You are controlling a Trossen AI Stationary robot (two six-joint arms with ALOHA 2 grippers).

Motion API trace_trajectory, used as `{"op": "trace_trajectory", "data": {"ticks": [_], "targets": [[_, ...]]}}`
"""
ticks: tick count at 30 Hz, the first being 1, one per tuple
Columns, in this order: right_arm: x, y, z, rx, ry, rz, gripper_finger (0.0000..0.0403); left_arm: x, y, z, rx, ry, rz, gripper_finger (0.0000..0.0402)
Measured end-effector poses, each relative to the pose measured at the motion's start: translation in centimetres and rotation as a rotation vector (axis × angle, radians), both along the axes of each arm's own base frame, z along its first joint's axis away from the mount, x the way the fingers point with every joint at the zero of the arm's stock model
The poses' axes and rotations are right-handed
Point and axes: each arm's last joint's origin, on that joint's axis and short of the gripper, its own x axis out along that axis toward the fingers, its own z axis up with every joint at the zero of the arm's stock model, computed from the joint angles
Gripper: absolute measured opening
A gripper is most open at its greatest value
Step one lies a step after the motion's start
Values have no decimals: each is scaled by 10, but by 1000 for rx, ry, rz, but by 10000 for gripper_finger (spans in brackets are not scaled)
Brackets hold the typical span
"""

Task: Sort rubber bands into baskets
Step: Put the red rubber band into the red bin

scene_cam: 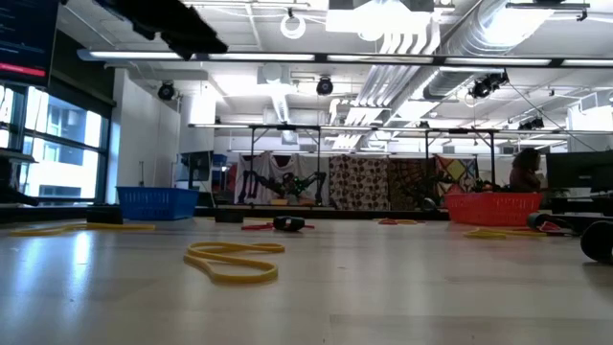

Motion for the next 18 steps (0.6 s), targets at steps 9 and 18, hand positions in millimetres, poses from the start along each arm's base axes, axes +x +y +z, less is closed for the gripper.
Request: {"op": "trace_trajectory", "data": {"ticks": [9, 18], "targets": [[29, -46, 0, -270, -142, -5, 0, 4, -2, -19, -73, 144, 56, 111], [82, -98, -40, -220, -326, 66, 0, 16, -2, -36, -20, 221, 98, 5]]}}
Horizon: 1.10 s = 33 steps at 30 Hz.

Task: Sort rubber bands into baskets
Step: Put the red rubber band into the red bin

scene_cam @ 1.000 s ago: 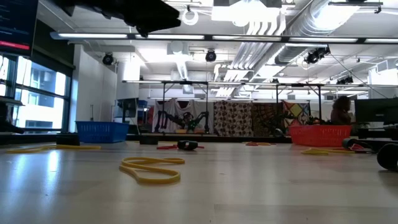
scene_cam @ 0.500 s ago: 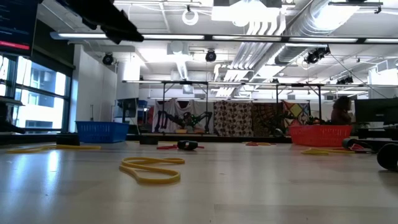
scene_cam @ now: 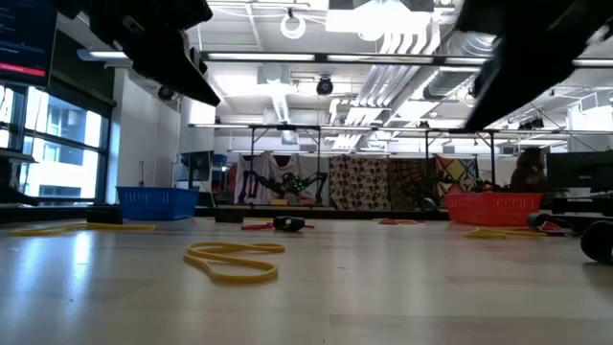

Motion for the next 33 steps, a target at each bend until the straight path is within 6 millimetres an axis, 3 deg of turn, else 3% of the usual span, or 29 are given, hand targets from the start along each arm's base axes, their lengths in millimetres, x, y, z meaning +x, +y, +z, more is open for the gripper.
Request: {"op": "trace_trajectory", "data": {"ticks": [8, 16, 27, 33], "targets": [[26, -47, -9, -100, -213, -7, 0, 10, -3, -10, 19, 17, -46, 1], [37, -80, -4, -149, -328, -102, 0, 34, -2, -37, 42, 61, -49, 0], [45, -91, -19, -222, -286, -197, 0, 51, 35, -63, -71, 107, 61, 2], [50, -90, -26, -226, -283, -201, 0, 56, 41, -87, -75, 188, 110, 41]]}}
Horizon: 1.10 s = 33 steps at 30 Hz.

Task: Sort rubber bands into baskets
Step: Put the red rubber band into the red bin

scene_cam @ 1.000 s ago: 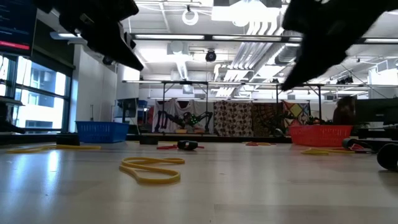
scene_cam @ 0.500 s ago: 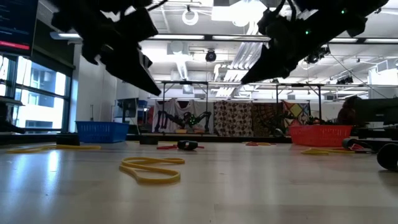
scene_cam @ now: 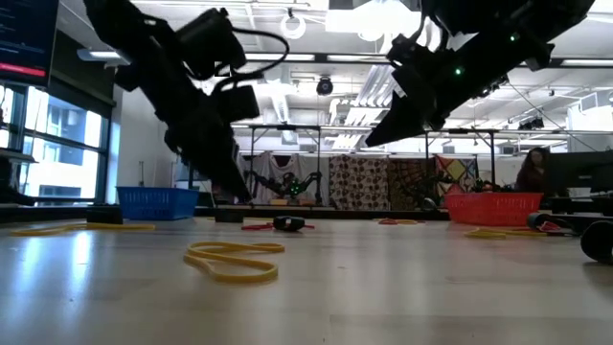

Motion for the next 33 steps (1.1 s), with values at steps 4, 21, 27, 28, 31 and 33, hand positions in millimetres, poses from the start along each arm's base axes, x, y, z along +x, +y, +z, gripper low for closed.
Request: {"op": "trace_trajectory", "data": {"ticks": [4, 21, 27, 28, 31, 33], "targets": [[0, 0, -1, 0, 1, 0, 0, 2, 1, -10, 24, 32, 37, 80], [2, 0, 2, -11, -28, 4, 0, 7, 14, -32, -21, 61, 182, 131], [2, 0, 2, -16, -28, -3, 0, 6, 22, -32, -54, 59, 234, 86], [2, 0, 2, -16, -28, -3, 0, 5, 23, -32, -53, 60, 232, 72], [2, 0, 2, -16, -29, -3, 0, 5, 24, -32, -26, 63, 194, 20], [2, 0, 2, -12, -28, 3, 0, 5, 24, -30, -12, 66, 175, 7]]}}
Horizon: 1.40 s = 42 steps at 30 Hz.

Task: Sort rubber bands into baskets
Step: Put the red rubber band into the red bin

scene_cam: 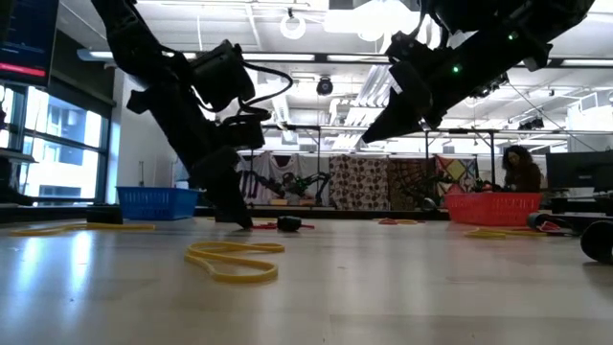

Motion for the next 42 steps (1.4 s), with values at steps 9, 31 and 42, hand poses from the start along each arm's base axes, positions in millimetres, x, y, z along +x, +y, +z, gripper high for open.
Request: {"op": "trace_trajectory", "data": {"ticks": [9, 31, 42], "targets": [[2, 1, 2, 0, -24, 40, 29, -14, -1, 44, 33, -90, 5, 1], [92, 5, 11, -176, -128, 81, 165, -14, -5, 106, 4, -501, -83, 0], [102, 3, 4, -248, -16, 51, 99, -14, -7, 107, -10, -507, -106, 0]]}}
